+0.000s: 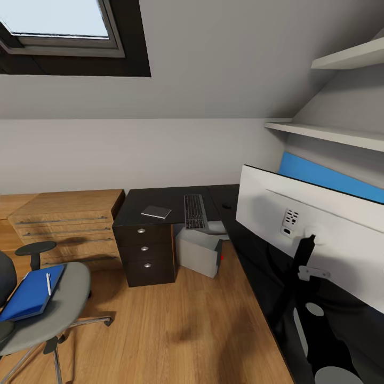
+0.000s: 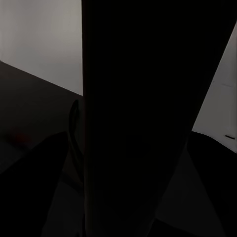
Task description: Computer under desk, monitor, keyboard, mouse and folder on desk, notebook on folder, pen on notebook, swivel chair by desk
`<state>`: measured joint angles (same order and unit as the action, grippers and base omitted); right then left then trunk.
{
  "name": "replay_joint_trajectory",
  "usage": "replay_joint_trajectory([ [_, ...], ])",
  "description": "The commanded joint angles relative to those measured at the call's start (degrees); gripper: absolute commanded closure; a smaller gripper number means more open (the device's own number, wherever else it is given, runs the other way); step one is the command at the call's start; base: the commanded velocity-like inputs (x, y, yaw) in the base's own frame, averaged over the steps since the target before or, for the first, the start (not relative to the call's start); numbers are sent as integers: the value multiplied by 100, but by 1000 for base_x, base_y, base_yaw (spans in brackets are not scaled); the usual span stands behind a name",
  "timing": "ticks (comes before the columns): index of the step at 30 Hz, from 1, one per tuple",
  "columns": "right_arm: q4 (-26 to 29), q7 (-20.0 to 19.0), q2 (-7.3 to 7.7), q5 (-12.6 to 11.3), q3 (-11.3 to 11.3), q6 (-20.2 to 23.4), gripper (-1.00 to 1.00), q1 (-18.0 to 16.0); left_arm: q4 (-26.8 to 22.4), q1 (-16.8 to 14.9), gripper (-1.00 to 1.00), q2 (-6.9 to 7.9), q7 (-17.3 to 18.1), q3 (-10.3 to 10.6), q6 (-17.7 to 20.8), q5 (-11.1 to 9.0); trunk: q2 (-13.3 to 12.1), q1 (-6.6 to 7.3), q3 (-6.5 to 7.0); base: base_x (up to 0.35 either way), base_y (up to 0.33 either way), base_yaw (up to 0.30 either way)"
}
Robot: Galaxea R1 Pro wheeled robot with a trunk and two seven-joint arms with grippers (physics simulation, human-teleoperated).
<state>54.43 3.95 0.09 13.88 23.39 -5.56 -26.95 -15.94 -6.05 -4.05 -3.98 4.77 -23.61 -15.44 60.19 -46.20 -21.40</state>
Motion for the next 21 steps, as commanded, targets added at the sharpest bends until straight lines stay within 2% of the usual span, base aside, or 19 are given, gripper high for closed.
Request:
replay_joint_trajectory([
  [1,-162,13,6,45,-4,-5,100,-3,4,-3,-100,2,-42,50,-21,-30,3,-1,-6,0,0,0],
  [21,-178,1,18,36,-1,-10,100,-3,4,-2,-100,1,-42,50,-21,-30,3,-1,-6,0,0,0],
])
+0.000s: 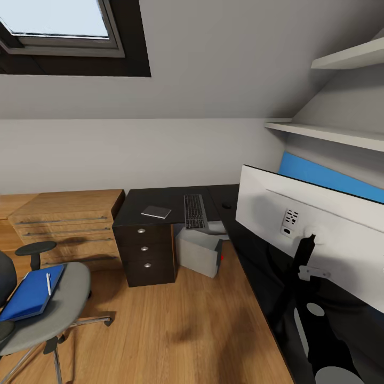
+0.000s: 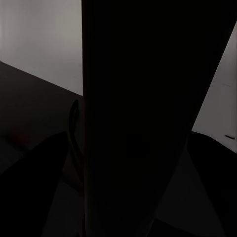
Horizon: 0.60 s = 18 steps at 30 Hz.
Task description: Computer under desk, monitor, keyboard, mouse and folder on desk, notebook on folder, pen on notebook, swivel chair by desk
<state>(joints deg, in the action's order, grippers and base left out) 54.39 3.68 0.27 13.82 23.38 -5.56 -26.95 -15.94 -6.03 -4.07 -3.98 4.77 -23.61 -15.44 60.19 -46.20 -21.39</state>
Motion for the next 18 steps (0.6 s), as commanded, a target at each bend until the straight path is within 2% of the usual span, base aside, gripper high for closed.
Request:
replay_joint_trajectory([
  [1,-175,27,0,41,-2,-12,100,-3,3,-5,-100,3,-42,50,-21,-30,3,-1,-6,0,0,0],
  [2,-175,27,0,41,-2,-13,100,-3,3,-6,-100,3,-42,50,-21,-30,3,-1,-6,0,0,0],
  [3,-175,27,0,41,-3,-14,-100,-3,3,-5,-100,3,-42,50,-21,-30,3,-1,-6,0,0,0],
  [18,-174,27,0,41,-2,-15,-100,-3,3,-6,-100,11,-42,50,-21,-29,3,-1,-6,-14,0,0],
])
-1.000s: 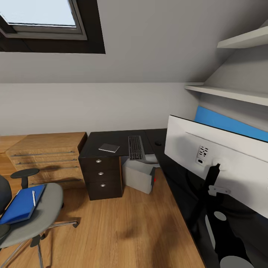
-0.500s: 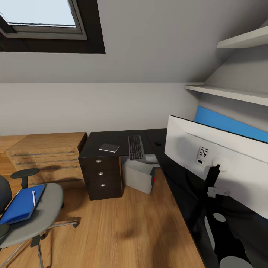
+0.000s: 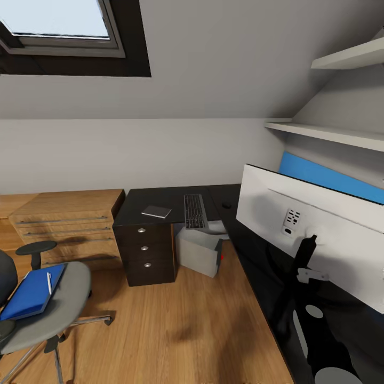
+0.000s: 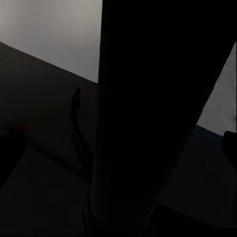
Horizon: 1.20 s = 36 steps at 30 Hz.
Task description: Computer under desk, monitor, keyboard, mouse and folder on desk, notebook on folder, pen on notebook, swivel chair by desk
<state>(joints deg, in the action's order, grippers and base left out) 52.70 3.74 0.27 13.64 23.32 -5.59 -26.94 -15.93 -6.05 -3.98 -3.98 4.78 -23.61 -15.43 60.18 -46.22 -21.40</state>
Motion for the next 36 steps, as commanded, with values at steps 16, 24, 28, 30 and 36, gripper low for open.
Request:
replay_joint_trajectory([
  [16,-24,21,-1,60,-1,-13,-100,-4,3,-2,-100,4,-44,49,-21,-36,4,1,-6,-292,44,0],
  [24,-241,14,-39,66,-13,-31,-100,-4,3,-2,-100,4,-47,49,-20,-39,4,1,-6,-126,152,0],
  [28,-444,19,-56,68,-33,-49,-100,-4,1,-5,-100,9,-47,49,-18,-39,4,1,-6,-15,23,0],
  [30,-543,16,-62,68,-43,-57,-100,-4,-3,-5,-100,10,-49,46,-20,-39,4,1,-6,-6,9,0],
  [36,-829,13,-136,69,-141,-73,-100,-4,-5,-4,-100,11,-50,37,-16,-45,4,1,-6,-2,3,0],
])
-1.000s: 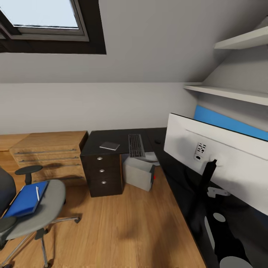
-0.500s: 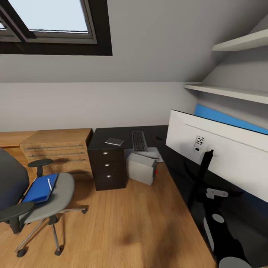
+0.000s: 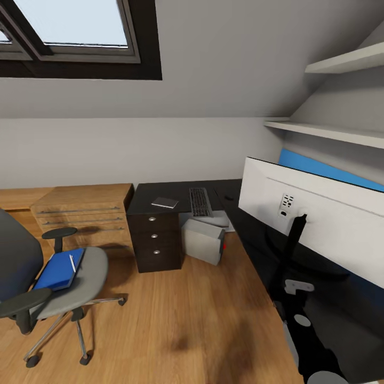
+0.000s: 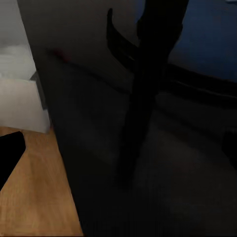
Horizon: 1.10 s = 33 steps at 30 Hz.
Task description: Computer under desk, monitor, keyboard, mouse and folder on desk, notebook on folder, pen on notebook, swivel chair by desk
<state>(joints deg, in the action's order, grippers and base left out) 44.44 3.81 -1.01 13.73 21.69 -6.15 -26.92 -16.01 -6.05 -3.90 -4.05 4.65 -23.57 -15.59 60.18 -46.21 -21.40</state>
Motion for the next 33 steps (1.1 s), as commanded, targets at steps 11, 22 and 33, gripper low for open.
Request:
replay_joint_trajectory([
  [11,-698,15,-325,63,-977,-279,-100,-6,2,-4,-100,19,-55,45,-5,-45,-397,219,173,0,0,0],
  [22,-1184,47,-602,53,-2140,-356,-100,-8,2,-3,-100,29,-60,46,5,-55,-838,461,371,0,0,0],
  [33,-1963,49,-665,22,-2263,-360,-100,-11,2,-3,-100,29,-60,52,25,-67,-1279,703,568,0,0,0],
])
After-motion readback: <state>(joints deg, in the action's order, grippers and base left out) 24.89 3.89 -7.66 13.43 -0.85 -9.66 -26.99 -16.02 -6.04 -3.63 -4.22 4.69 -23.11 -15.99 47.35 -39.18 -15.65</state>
